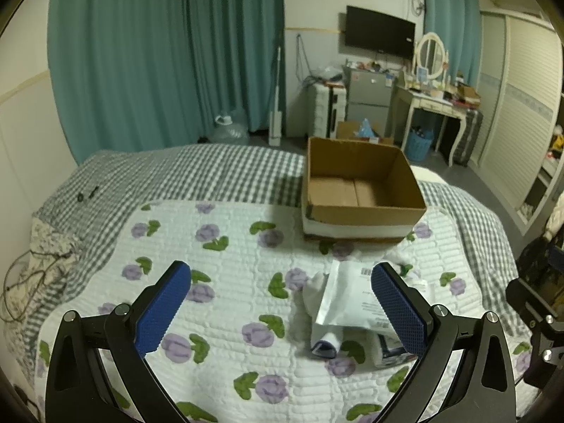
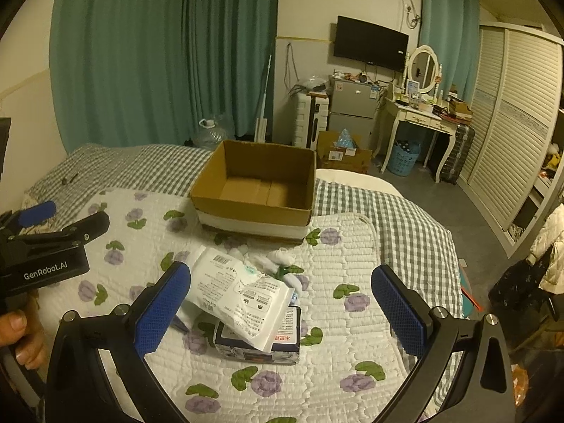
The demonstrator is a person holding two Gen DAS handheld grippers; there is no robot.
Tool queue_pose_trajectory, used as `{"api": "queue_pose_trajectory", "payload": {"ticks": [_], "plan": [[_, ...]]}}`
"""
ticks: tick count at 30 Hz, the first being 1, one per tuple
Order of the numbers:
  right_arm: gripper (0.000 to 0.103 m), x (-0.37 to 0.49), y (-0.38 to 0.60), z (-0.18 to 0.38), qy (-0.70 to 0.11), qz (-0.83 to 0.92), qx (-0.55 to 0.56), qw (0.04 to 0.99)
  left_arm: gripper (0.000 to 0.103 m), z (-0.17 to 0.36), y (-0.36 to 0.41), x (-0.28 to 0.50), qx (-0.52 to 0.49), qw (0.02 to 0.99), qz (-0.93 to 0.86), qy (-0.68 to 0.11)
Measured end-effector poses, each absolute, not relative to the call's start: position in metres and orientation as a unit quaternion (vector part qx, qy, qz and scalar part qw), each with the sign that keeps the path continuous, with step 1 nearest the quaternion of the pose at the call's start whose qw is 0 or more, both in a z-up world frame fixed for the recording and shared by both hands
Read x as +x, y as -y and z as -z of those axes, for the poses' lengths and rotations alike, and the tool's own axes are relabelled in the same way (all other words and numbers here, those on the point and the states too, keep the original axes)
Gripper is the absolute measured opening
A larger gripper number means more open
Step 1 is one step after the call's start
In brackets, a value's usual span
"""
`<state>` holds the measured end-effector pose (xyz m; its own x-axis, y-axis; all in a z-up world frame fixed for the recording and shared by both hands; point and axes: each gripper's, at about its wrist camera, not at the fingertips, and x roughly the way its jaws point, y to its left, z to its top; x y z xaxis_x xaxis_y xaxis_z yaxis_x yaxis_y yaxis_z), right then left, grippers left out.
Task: Organize soft objects
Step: 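Grasp the white plastic package with the right gripper while the left gripper grasps the white glove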
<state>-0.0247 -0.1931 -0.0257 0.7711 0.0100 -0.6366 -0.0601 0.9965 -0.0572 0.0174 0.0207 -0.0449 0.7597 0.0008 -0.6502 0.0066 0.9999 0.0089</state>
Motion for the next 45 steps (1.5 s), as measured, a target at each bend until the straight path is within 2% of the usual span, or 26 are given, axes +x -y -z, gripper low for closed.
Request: {"api": "queue_pose_trajectory", "payload": {"ticks": [4, 7, 15, 16, 21, 23, 25, 26, 27, 28, 31, 35, 42, 44, 45], "plan": [[0.103, -0.014, 0.184, 0.04, -0.348, -0.033, -0.045, 0.936, 0.103, 0.062, -0.024, 0.022, 0.015, 0.932, 0.008, -0.362], [0.103, -0.001, 0.177, 0.065, -0.375, -0.052, -0.052, 0.924, 0.1, 0.083, -0.026, 0.025, 0.023, 0.922, 0.011, -0.386], [0.103, 0.032, 0.145, 0.145, -0.453, -0.089, -0.121, 0.879, 0.1, 0.148, -0.033, 0.028, 0.036, 0.886, 0.017, -0.462], [0.103, 0.035, 0.139, 0.152, -0.457, -0.097, -0.13, 0.875, 0.095, 0.153, -0.033, 0.028, 0.038, 0.883, 0.017, -0.467], [0.103, 0.056, 0.113, 0.183, -0.458, -0.108, -0.195, 0.861, 0.095, 0.173, -0.038, 0.035, 0.039, 0.871, 0.021, -0.489], [0.096, 0.065, 0.112, 0.191, -0.462, -0.107, -0.201, 0.857, 0.095, 0.175, -0.036, 0.038, 0.041, 0.869, 0.028, -0.492], [0.062, 0.074, 0.118, 0.198, -0.471, -0.105, -0.194, 0.854, 0.095, 0.178, -0.032, 0.043, 0.044, 0.867, 0.035, -0.494], [0.056, 0.077, 0.123, 0.198, -0.47, -0.099, -0.188, 0.856, 0.095, 0.18, -0.029, 0.046, 0.045, 0.867, 0.04, -0.495], [0.042, 0.079, 0.128, 0.197, -0.469, -0.095, -0.181, 0.859, 0.095, 0.181, -0.025, 0.049, 0.044, 0.866, 0.045, -0.496], [0.038, 0.081, 0.133, 0.196, -0.468, -0.096, -0.172, 0.861, 0.095, 0.182, -0.021, 0.052, 0.044, 0.866, 0.05, -0.495], [0.03, 0.083, 0.155, 0.187, -0.464, -0.093, -0.126, 0.872, 0.095, 0.189, -0.003, 0.066, 0.04, 0.871, 0.064, -0.485], [0.028, 0.084, 0.189, 0.176, -0.461, -0.073, -0.064, 0.882, 0.095, 0.206, 0.015, 0.088, 0.038, 0.871, 0.062, -0.486], [0.027, 0.073, 0.208, 0.169, -0.457, -0.068, -0.03, 0.886, 0.095, 0.243, 0.023, 0.121, 0.01, 0.852, 0.058, -0.52], [0.027, 0.069, 0.207, 0.171, -0.457, -0.068, -0.028, 0.886, 0.093, 0.251, 0.021, 0.126, 0.0, 0.848, 0.057, -0.526], [0.027, 0.067, 0.206, 0.171, -0.456, -0.068, -0.027, 0.887, 0.084, 0.251, 0.021, 0.125, 0.003, 0.852, 0.057, -0.52]]}}
